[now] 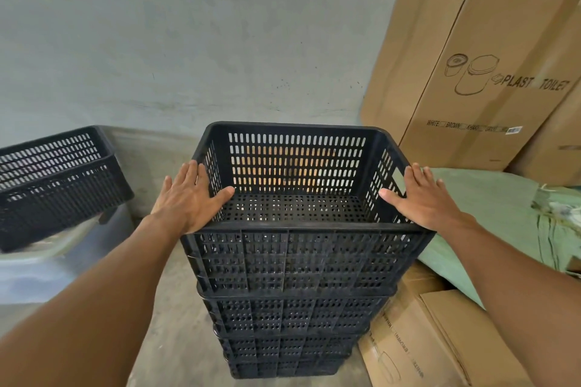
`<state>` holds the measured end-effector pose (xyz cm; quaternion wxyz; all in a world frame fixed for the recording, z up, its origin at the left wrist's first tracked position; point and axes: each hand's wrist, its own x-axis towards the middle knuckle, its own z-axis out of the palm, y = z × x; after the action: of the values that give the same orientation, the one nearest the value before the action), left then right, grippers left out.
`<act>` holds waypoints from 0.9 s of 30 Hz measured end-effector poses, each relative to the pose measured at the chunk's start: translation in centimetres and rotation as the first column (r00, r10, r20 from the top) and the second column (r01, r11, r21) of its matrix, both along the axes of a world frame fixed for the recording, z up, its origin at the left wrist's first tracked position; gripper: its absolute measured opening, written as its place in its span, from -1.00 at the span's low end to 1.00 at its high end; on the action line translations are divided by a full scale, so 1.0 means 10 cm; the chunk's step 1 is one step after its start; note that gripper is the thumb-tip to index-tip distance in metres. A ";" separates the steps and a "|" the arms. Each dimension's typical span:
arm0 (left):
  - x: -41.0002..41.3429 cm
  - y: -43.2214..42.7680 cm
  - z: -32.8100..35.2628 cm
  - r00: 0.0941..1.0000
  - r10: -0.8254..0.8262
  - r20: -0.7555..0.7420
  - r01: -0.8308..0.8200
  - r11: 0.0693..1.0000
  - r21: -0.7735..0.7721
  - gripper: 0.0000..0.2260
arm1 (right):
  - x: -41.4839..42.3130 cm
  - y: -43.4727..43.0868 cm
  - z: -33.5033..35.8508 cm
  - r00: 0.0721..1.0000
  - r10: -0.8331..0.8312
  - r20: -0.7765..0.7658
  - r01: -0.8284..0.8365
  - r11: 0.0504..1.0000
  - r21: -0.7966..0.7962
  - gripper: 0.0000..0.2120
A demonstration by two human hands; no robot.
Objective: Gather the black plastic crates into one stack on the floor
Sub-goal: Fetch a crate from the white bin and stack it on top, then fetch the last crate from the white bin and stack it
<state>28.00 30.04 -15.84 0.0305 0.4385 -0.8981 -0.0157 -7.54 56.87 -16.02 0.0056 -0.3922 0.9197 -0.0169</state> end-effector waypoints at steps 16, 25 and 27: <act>0.08 -0.22 0.59 0.986 0.149 -0.080 -0.157 0.982 -0.107 -0.19 | 0.37 -1.09 0.55 0.975 0.217 0.034 -0.211 0.969 -0.130 -0.12; 1.33 -0.49 0.80 0.880 0.471 -0.060 -0.474 0.864 -0.169 -0.28 | 1.73 -2.62 0.86 0.795 0.604 0.057 -0.584 0.787 -0.200 -0.17; 1.67 -0.51 0.86 0.839 0.536 -0.092 -0.544 0.820 -0.179 -0.35 | 2.11 -2.93 0.89 0.733 0.676 0.073 -0.654 0.730 -0.200 -0.20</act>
<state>44.73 24.93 -7.24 0.0941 0.6692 -0.7333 0.0747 13.58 27.61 -7.14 0.0447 -0.6928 0.7105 -0.1153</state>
